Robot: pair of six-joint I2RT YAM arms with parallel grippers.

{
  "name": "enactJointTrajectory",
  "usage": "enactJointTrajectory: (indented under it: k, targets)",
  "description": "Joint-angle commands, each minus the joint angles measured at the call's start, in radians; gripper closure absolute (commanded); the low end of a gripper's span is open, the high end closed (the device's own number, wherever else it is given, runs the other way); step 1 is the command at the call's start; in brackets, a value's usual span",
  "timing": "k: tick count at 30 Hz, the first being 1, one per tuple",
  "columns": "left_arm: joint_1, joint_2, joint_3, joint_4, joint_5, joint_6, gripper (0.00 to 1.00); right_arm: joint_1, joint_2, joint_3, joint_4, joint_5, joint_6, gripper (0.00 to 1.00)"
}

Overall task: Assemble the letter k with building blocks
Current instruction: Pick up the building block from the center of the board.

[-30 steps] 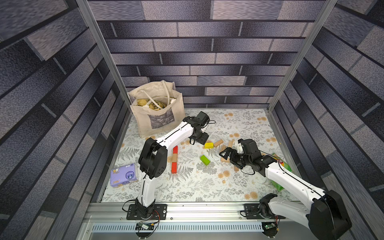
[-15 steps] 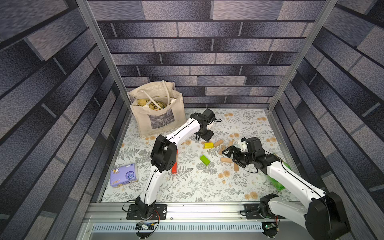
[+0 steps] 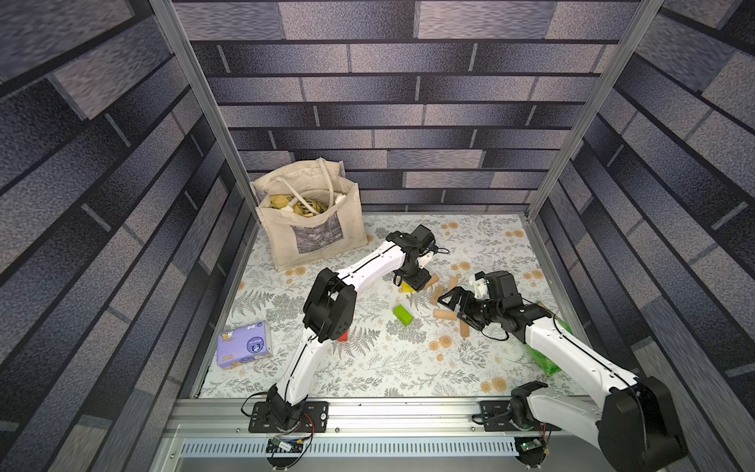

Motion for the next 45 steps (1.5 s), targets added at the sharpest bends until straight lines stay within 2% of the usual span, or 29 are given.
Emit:
enactJointTrajectory:
  k: [1, 23, 27, 35, 45]
  targets:
    - [-0.004, 0.042, 0.033, -0.016, -0.013, 0.052, 0.29, -0.01, -0.015, -0.023, 0.013, -0.01, -0.014, 0.0]
    - [-0.005, 0.143, 0.136, -0.062, -0.09, 0.103, 0.29, -0.028, -0.043, -0.042, 0.008, -0.022, -0.012, 0.0]
    - [-0.005, 0.151, 0.149, -0.074, -0.108, 0.101, 0.33, -0.03, -0.043, -0.044, 0.01, -0.022, -0.012, 0.0]
    - [-0.005, 0.134, 0.119, -0.073, -0.135, 0.091, 0.49, -0.029, -0.035, -0.038, 0.019, -0.031, -0.008, 0.0]
    - [0.008, 0.123, 0.108, -0.064, -0.158, 0.063, 0.62, -0.029, -0.05, -0.037, 0.008, -0.029, -0.001, 0.0]
